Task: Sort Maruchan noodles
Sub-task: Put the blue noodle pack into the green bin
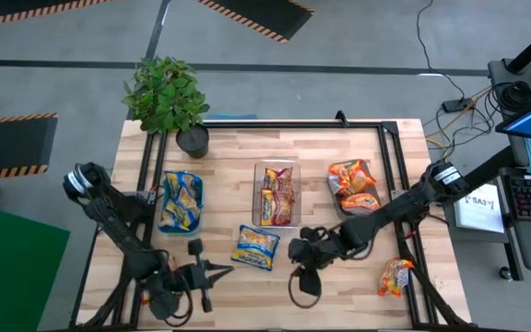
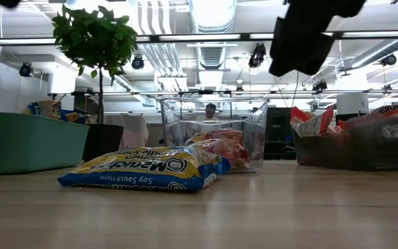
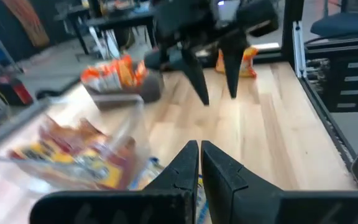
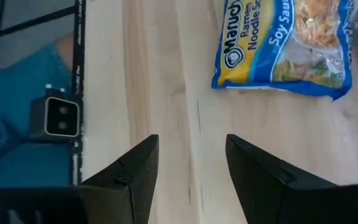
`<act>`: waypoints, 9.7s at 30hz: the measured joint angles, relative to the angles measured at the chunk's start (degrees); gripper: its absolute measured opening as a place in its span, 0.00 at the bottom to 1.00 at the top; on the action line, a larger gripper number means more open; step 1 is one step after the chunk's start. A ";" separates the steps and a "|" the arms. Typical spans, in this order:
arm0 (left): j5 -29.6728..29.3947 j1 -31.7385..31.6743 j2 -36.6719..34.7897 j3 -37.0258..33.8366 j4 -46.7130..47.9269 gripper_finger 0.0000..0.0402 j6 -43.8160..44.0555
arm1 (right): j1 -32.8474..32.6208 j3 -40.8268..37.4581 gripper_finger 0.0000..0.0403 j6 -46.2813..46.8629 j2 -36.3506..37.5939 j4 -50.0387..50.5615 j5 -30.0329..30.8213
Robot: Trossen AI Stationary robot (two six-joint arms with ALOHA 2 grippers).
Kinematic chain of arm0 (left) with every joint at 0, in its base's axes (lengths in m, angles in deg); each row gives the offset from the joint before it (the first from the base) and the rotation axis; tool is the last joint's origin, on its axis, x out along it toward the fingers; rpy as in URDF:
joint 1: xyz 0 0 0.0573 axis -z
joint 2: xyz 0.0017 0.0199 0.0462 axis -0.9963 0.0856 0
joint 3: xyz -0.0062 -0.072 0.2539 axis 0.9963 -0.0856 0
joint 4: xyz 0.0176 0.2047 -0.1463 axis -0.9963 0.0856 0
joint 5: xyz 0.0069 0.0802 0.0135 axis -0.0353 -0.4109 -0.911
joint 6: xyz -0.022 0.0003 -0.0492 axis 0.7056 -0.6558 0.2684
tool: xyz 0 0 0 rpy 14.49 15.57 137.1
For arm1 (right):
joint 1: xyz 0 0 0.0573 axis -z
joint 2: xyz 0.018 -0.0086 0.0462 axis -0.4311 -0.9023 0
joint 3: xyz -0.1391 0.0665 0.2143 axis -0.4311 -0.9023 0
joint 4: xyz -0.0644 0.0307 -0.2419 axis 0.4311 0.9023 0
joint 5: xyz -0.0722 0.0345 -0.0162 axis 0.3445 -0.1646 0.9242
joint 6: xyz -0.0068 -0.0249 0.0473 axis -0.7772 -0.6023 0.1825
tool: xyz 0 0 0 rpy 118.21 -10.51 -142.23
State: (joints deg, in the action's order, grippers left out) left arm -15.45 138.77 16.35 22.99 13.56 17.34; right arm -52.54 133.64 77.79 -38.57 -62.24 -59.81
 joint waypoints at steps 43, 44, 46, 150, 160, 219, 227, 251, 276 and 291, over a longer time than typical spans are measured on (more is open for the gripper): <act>13.07 -14.81 21.59 0.02 -1.83 0.00 21.81 | -7.86 -1.74 0.44 -0.20 -5.68 -5.38 15.07; 13.24 -14.81 21.77 0.06 -2.39 0.00 21.83 | -7.86 -1.74 0.44 0.14 -5.68 -5.41 15.08; 13.91 -14.81 22.13 0.07 -3.94 0.00 21.84 | -7.86 -1.74 0.44 0.69 -5.68 -5.39 15.07; 11.26 -11.47 23.83 10.01 21.66 0.00 26.96 | 0.81 -2.38 0.26 12.98 -24.17 -43.92 26.42; 11.30 -10.01 22.83 10.16 21.80 0.00 23.14 | 0.21 -2.44 0.04 7.66 -21.64 -43.65 26.41; -25.20 7.26 -25.11 8.79 55.62 0.00 -6.44 | 20.89 23.60 0.03 -23.18 -31.54 -62.59 17.33; -25.20 7.24 -25.12 8.79 56.26 0.00 -7.86 | 21.14 43.92 0.03 -26.55 -42.98 -48.60 17.91; -25.20 7.04 -25.37 8.79 56.41 0.00 -9.14 | 22.19 62.89 0.10 -24.69 -52.63 -29.85 18.74; -25.16 4.68 -25.37 8.81 56.37 0.00 -6.24 | 21.20 63.28 0.58 -27.38 -42.39 1.27 18.96; 9.01 -21.65 -25.59 8.51 58.42 0.00 2.54 | 7.82 46.81 0.54 -24.18 -22.99 27.16 36.81</act>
State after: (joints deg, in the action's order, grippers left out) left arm -6.44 117.12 -9.24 31.50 71.98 19.88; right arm -44.72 180.45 53.61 -61.56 -35.08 -23.01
